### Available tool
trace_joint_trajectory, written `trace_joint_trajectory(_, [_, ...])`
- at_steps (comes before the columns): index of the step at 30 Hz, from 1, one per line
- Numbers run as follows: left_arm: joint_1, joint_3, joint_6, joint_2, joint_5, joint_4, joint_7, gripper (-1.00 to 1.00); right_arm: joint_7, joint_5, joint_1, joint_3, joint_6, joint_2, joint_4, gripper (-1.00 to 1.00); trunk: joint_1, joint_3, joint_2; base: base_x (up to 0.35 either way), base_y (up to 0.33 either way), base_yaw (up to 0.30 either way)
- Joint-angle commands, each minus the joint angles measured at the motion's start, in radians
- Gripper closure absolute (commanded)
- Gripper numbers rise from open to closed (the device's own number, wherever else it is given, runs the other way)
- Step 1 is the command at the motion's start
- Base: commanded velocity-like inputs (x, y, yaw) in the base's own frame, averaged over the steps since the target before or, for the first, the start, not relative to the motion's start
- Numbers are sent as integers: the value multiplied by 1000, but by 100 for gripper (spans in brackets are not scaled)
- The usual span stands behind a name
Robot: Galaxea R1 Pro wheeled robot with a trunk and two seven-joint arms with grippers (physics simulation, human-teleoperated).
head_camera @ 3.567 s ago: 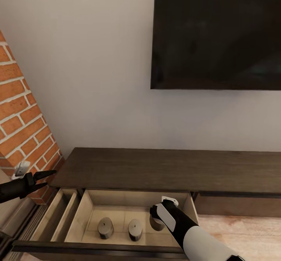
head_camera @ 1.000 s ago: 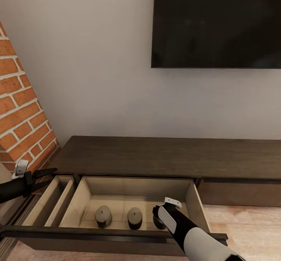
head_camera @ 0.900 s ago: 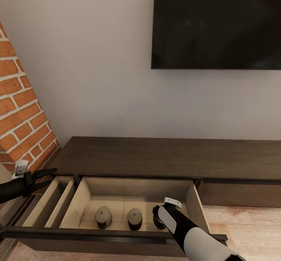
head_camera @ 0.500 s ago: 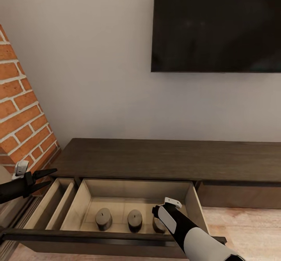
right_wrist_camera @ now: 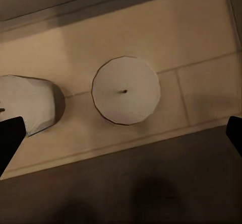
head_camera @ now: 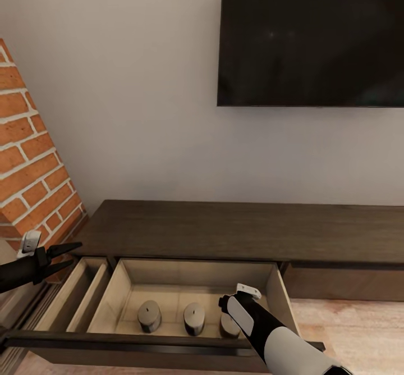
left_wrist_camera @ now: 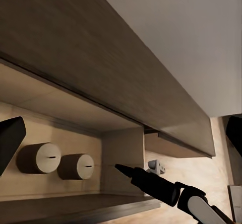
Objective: Place each of the two pumpkins and all three candles from the living room inside a cabinet in the living room (use any cabinet), then make sure every cabinet is closed, and position the cauldron so it is next to a table in the living room.
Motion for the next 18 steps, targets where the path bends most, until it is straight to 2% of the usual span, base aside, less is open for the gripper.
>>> trace_joint_trajectory(1, [-1, 1, 4, 0, -11, 1, -10, -100, -6, -1, -1, 4, 6, 0, -1, -100, -4, 2, 7, 0, 0, 0])
trace_joint_trajectory(14, [-1, -9, 4, 0, -20, 2, -9, -100, -2, -8, 0, 4, 26, 0, -14, -100, -54, 43, 98, 0, 0, 0])
trace_joint_trajectory(18, [-1, -42, 3, -1, -22, 2, -7, -100, -2, -5, 0, 11, 37, 0, -16, -100, -69, 56, 126, 0, 0, 0])
